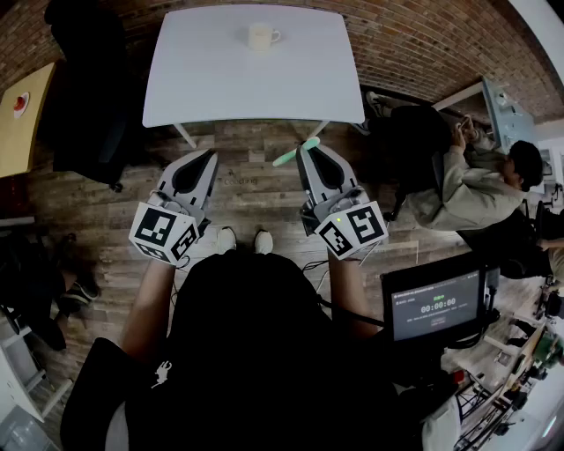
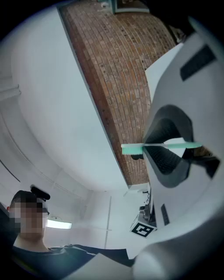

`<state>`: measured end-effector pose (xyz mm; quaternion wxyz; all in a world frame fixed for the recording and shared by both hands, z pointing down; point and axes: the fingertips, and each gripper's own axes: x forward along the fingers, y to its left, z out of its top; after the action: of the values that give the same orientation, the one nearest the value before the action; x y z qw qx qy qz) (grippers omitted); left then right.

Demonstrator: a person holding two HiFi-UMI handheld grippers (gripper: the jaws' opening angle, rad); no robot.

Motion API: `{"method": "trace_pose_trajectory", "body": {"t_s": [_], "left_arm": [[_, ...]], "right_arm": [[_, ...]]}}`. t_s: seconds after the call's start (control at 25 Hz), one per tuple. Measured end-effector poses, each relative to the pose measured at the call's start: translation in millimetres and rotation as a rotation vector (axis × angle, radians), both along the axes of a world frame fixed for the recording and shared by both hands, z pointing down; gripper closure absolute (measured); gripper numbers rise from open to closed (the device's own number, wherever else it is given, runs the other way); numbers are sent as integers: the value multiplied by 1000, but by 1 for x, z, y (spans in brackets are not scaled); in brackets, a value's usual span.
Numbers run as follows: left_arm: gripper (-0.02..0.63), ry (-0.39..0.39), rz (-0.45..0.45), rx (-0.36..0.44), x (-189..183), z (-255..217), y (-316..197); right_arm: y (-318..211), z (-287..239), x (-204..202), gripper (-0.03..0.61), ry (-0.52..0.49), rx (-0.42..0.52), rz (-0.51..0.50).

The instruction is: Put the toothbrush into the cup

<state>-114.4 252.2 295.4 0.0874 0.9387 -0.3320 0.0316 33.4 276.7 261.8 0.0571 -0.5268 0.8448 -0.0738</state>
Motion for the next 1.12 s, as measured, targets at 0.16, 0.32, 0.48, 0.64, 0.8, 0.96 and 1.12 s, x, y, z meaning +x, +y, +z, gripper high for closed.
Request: {"method": "trace_pose_trajectory", "body": {"t_s": [0.16,0.32,0.48,0.64,0.8,0.96,1.12], "left_arm": [[609,-2,5,9,-2,-3,-3],[609,-3,9,8,-2,-3,-4],[609,-3,8,8,-3,-5,-6],[609,2,7,10,-7,-6,-9],[609,15,12,13,-23,-3,-7],[609,23,19,13,-27,-3,-9],[609,21,28,15,-29,-7,-15]], "right_arm": [[-2,-1,-2,555,1,-2,3],[-3,0,-2,555,1,-9,9],[-5,-2,-1,555,-16,-15,7],[-8,-5,-3,555,-25,-11,9],[-5,-4,-18,554,-24,-5,14],[-6,-5,-21,555,-32,-6,22],[-11,-10,-22,555,-35,-5,26]]}}
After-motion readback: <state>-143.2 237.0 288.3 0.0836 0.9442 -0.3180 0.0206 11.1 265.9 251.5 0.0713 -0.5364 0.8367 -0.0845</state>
